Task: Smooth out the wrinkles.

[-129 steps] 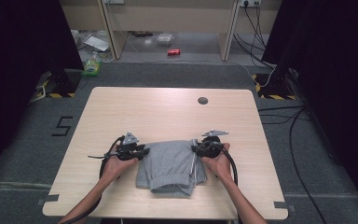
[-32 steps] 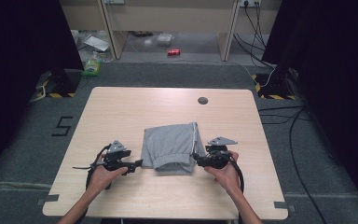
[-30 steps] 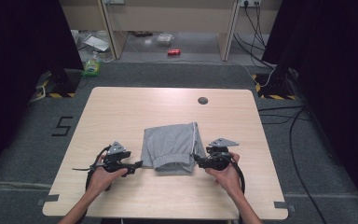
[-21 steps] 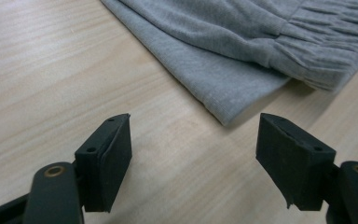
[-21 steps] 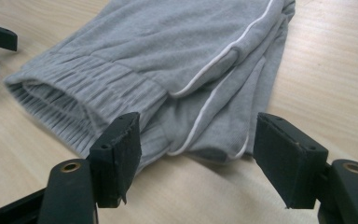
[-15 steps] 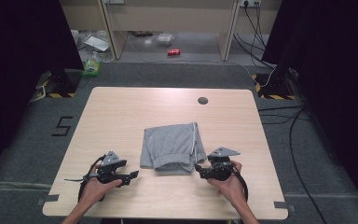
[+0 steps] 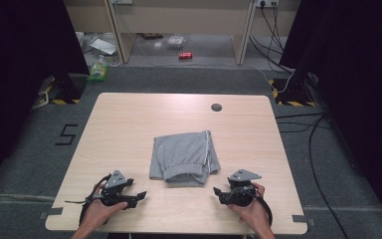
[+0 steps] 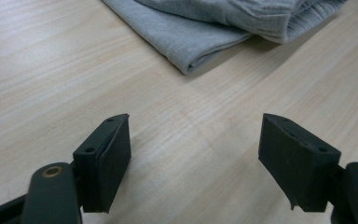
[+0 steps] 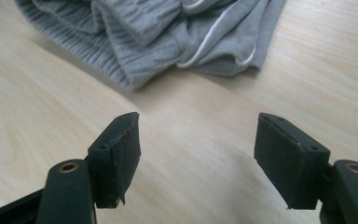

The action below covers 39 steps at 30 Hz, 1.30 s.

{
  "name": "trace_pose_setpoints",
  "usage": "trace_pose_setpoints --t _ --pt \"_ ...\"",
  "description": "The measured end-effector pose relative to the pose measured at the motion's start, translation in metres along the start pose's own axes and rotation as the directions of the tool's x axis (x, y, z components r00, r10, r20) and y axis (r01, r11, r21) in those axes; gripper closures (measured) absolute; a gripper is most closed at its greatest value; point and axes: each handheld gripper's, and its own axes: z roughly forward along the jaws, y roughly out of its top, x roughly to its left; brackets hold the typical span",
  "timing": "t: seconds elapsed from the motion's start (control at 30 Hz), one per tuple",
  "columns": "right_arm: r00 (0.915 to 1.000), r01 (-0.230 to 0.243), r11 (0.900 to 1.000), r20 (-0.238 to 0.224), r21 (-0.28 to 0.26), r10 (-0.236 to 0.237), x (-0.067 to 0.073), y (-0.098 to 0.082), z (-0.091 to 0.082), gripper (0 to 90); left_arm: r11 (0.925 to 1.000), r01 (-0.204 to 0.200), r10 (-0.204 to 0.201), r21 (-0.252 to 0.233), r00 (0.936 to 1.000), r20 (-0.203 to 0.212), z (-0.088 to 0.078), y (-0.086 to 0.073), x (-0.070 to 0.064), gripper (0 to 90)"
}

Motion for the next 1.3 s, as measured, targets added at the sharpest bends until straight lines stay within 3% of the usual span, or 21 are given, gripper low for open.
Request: trace_pose_setpoints --t 0.37,0.63,0.73,0.8,0.9,1.3 --pt "0.9995 0.025 0.999 0.018 0.032 -0.025 0.01 -0.019 -0.011 25.8 0.9995 -0.033 0.033 0.001 0.9994 -0.009 -0.004 -0.009 -0.012 21.9" --pt "0.9986 0.029 0.997 0.043 0.065 -0.032 0.013 -0.021 -0.01 20.8 0.9956 -0.086 0.088 0.037 0.9938 -0.068 -0.003 -0.011 -0.022 15.1" --pt "0.9981 0.04 0.995 0.044 0.093 -0.044 0.013 -0.022 -0.007 19.6 0.9957 -0.086 0.088 0.036 0.9935 -0.072 -0.003 -0.011 -0.022 14.4" --pt "0.9965 0.059 0.994 0.054 0.092 -0.064 0.014 -0.024 -0.005 14.3 0.9958 -0.084 0.086 0.037 0.9939 -0.069 -0.003 -0.011 -0.022 14.1" --pt "0.9959 0.076 0.993 0.041 0.088 -0.08 0.015 -0.025 -0.004 14.5 0.9958 -0.083 0.085 0.038 0.9941 -0.066 -0.003 -0.011 -0.022 13.9" --pt "0.996 0.081 0.994 0.034 0.075 -0.083 0.015 -0.025 -0.002 14.4 0.9958 -0.083 0.085 0.039 0.9944 -0.062 -0.003 -0.011 -0.021 13.4"
